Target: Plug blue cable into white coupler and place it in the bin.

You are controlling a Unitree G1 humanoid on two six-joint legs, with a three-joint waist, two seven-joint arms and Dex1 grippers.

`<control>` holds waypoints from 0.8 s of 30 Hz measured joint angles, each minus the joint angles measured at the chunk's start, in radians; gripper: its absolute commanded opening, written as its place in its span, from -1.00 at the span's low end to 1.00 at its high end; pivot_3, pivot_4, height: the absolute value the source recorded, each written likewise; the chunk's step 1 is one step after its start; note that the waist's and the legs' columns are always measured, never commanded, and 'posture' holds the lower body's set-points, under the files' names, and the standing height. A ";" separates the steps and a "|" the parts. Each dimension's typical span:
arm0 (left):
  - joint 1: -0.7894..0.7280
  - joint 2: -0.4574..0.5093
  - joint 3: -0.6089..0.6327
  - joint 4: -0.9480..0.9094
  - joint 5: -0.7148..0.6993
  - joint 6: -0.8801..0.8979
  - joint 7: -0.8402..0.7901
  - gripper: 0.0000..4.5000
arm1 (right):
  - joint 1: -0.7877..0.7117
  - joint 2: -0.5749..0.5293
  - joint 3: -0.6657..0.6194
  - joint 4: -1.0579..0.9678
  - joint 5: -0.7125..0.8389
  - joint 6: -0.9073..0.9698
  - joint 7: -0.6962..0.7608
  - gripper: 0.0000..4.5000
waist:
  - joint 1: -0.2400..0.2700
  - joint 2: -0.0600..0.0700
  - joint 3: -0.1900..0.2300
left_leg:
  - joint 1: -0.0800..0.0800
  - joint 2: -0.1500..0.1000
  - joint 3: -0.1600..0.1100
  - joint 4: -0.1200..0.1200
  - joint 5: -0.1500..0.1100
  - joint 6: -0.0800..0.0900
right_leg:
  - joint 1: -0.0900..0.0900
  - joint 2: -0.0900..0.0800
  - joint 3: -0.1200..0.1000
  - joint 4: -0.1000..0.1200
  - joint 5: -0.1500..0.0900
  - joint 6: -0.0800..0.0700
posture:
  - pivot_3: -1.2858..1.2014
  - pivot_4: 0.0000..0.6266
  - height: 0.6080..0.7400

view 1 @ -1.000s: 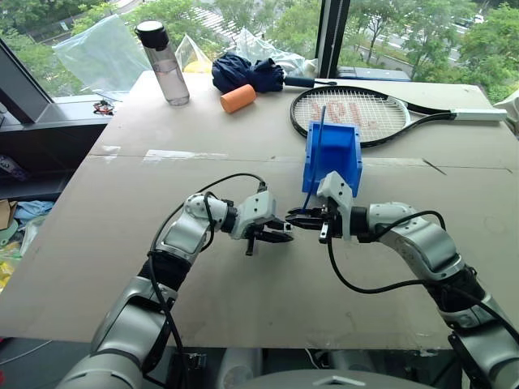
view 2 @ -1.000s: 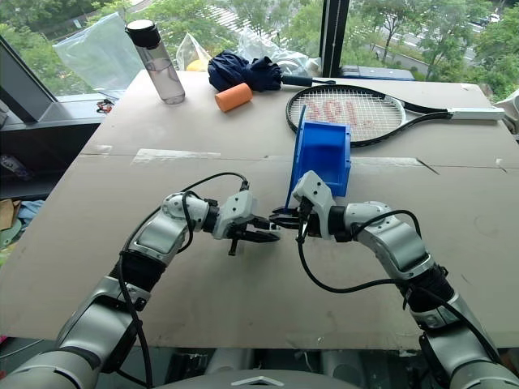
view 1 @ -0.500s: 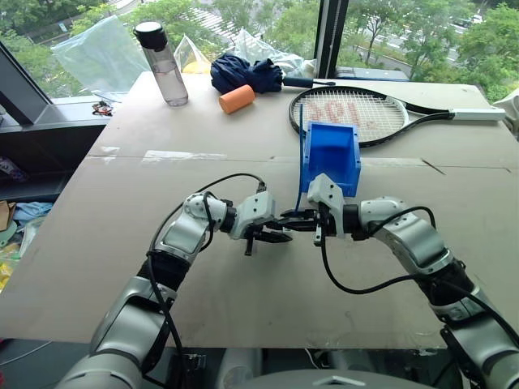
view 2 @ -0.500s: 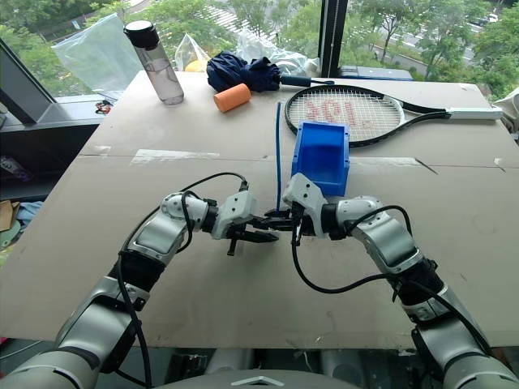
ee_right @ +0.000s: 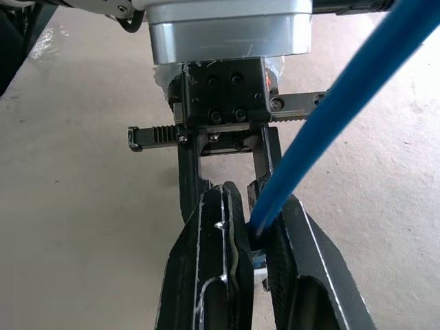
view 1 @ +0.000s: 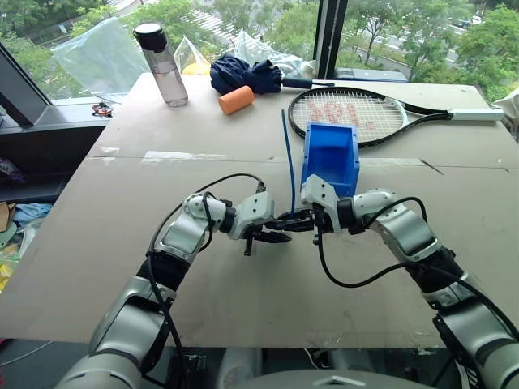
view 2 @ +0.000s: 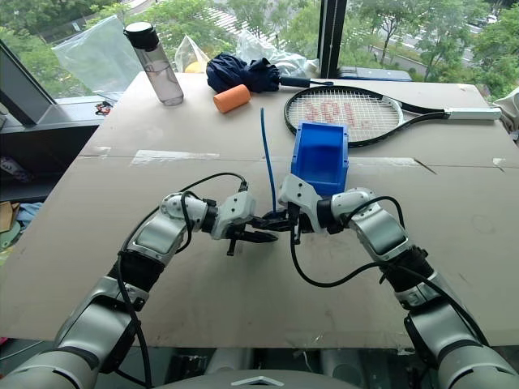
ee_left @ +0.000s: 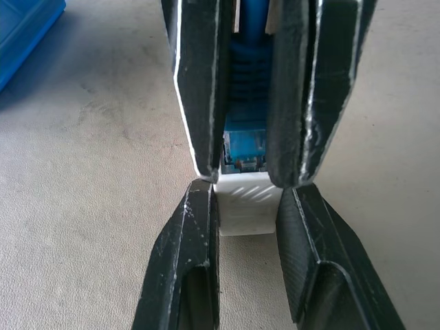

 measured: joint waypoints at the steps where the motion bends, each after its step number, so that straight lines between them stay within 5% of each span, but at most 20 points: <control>1: 0.002 -0.001 0.001 0.000 0.000 -0.001 0.002 -0.76 | 0.001 0.000 0.001 0.001 -0.006 -0.007 0.003 -1.00 | 0.000 0.000 -0.001 | 0.001 0.000 0.000 0.000 0.000 0.000 | 0.001 0.000 0.000 0.000 0.000 0.000 | 0.03 -0.52 1.00; 5: 0.033 -0.006 0.013 -0.031 -0.007 0.016 0.030 -0.76 | 0.023 0.009 -0.028 -0.015 -0.005 -0.003 -0.011 -1.00 | 0.001 0.000 -0.002 | 0.001 0.000 0.000 0.000 0.000 0.000 | 0.001 0.000 0.000 0.001 0.000 0.000 | 0.03 -0.52 1.00; 6: 0.051 -0.006 0.024 -0.051 -0.017 0.034 0.041 -0.54 | 0.036 0.021 -0.047 -0.021 0.010 0.012 -0.025 -1.00 | 0.000 0.000 -0.002 | 0.001 0.000 0.000 0.000 0.000 0.000 | 0.001 0.000 0.000 0.001 0.000 0.000 | 0.03 -0.52 1.00; 7: 0.067 -0.007 0.033 -0.067 -0.027 0.049 0.048 -0.54 | 0.049 0.028 -0.058 -0.028 0.023 0.028 -0.036 -1.00 | 0.000 0.001 -0.002 | 0.000 0.000 0.000 0.000 0.000 0.000 | 0.000 0.000 0.000 0.001 0.000 0.000 | 0.03 -0.52 1.00; 10: 0.176 0.005 0.125 -0.240 -0.114 0.157 0.111 0.06 | 0.064 0.021 -0.164 -0.079 0.114 0.155 -0.086 -1.00 | -0.001 0.001 -0.001 | -0.003 0.001 -0.001 0.000 0.000 0.000 | -0.004 -0.001 0.000 0.003 0.000 0.000 | 0.03 -0.52 1.00; 12: 0.255 0.025 0.203 -0.380 -0.187 0.259 0.172 0.63 | 0.048 -0.005 -0.286 -0.115 0.179 0.255 -0.139 -1.00 | 0.000 0.001 0.000 | -0.004 0.001 -0.002 0.000 0.000 0.000 | -0.005 -0.002 0.000 0.004 0.000 0.000 | 0.03 -0.52 1.00; 14: 0.319 0.024 0.262 -0.483 -0.246 0.339 0.228 0.92 | 0.020 -0.018 -0.363 -0.132 0.245 0.343 -0.165 -1.00 | -0.001 0.001 0.000 | -0.003 0.001 -0.004 0.000 0.000 0.000 | -0.005 -0.002 0.000 0.004 0.000 0.000 | 0.03 -0.52 1.00; 20: 0.526 0.006 0.436 -0.856 -0.429 0.559 0.471 0.92 | -0.292 -0.074 -0.517 0.052 0.352 0.617 -0.264 -1.00 | -0.006 0.001 0.001 | 0.001 0.001 -0.001 -0.002 0.000 0.000 | -0.004 -0.002 0.002 0.005 -0.001 -0.002 | 0.03 -0.52 1.00; 24: 0.528 -0.007 0.458 -0.950 -0.477 0.610 0.577 0.92 | -0.530 -0.045 -0.428 0.518 0.205 0.538 -0.293 -1.00 | -0.004 0.001 0.001 | 0.000 0.000 0.003 -0.001 0.000 0.000 | -0.004 -0.001 0.003 0.004 -0.002 -0.004 | 0.03 -0.52 1.00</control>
